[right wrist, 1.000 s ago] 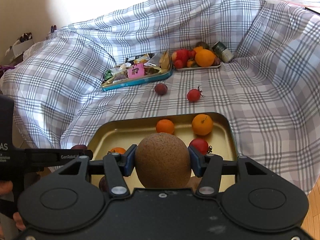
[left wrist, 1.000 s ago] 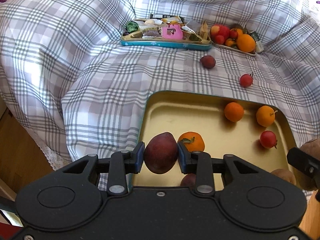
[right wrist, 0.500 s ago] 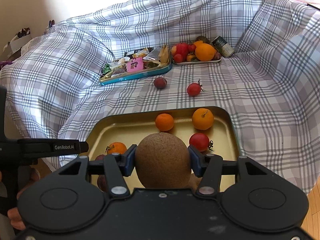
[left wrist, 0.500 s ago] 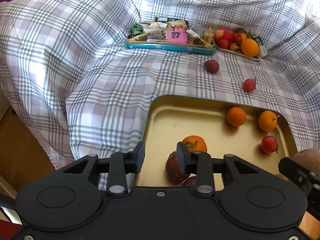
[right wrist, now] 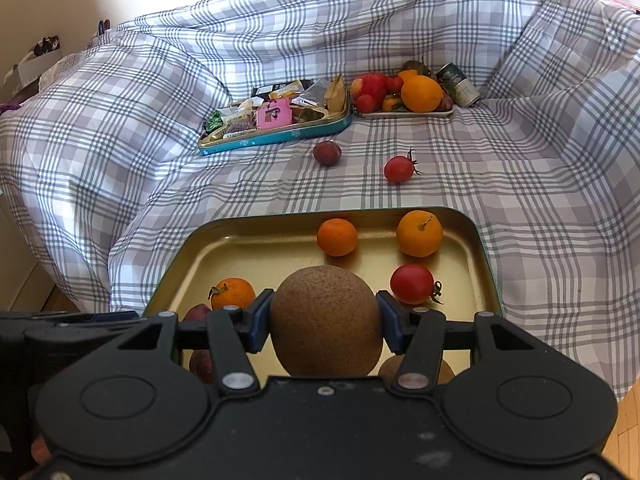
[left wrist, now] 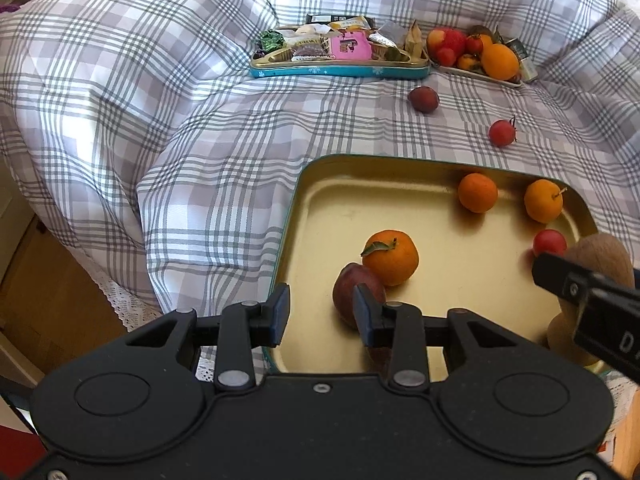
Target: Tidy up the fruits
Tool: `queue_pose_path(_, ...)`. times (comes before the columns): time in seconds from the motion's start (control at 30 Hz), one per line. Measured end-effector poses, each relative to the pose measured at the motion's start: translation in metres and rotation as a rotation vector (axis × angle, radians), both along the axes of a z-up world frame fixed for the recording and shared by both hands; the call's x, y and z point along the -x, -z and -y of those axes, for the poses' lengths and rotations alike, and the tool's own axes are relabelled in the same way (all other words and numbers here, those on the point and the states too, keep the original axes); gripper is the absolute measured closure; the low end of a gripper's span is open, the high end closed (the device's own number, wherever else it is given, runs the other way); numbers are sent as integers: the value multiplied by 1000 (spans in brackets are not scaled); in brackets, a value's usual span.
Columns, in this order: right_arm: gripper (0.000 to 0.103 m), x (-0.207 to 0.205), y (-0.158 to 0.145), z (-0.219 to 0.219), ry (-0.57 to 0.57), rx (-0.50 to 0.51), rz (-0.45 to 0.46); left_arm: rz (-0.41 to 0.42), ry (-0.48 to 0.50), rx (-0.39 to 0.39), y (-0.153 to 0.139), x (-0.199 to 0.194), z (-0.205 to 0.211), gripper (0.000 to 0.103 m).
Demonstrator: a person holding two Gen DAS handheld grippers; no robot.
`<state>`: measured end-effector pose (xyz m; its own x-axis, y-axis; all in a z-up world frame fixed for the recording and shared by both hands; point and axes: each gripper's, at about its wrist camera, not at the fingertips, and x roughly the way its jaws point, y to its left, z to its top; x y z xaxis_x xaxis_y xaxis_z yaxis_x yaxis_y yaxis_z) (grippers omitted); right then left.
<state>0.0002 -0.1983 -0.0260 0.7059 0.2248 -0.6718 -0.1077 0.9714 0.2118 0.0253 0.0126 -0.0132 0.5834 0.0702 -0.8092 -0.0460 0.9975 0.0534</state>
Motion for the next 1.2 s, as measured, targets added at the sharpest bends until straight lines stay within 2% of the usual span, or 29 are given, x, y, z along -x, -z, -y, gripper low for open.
queue_pose_path(0.43, 45, -9, 4, -3, -7, -2, -32, -4, 1, -6, 0, 1, 2, 59)
queue_pose_path(0.67, 46, -4, -5, -2, 13, 17, 36, -2, 6, -8, -1, 1, 3, 59)
queue_pose_path(1.2, 46, 14, 5, 8, 23, 23, -17, -2, 20, -20, 0, 7, 9, 59)
